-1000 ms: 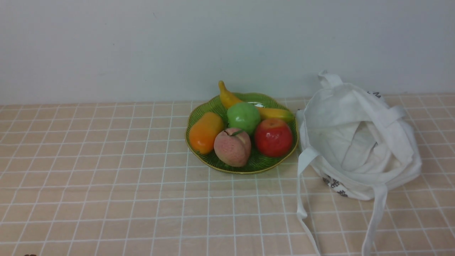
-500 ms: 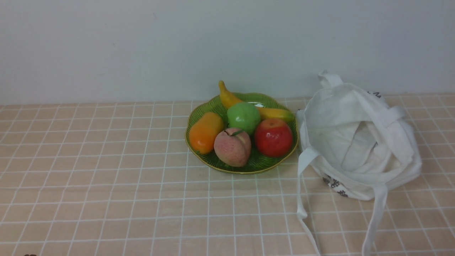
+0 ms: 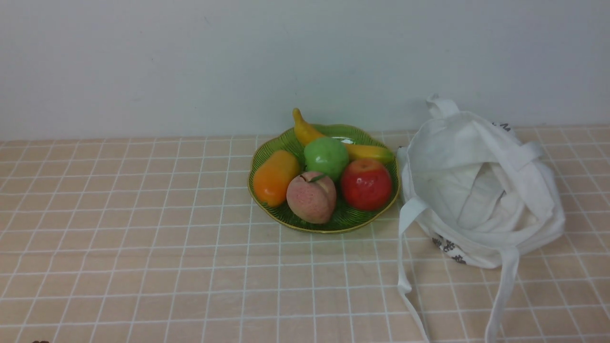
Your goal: Take the fruit out of the bag on the brown coffee tablecloth and place them on the plate.
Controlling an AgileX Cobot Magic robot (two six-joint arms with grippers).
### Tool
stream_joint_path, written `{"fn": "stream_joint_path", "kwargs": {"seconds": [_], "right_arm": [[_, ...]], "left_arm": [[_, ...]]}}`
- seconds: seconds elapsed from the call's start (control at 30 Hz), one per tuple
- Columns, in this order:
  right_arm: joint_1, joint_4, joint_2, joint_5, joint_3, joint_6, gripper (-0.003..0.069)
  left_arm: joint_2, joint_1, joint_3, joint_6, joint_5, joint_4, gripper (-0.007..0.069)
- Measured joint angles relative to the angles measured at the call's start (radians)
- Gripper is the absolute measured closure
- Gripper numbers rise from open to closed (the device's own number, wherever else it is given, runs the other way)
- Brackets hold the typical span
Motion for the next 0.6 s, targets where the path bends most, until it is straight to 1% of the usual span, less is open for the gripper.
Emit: {"fn": "stream_joint_path", "kwargs": {"seconds": [0.6], "right_arm": [[0.000,0.000,-0.001,0.000,0.000,-0.007,0.0673]], "left_arm": [[0.000,0.000,0.000,0.000,0.000,0.000,0.0633]]}}
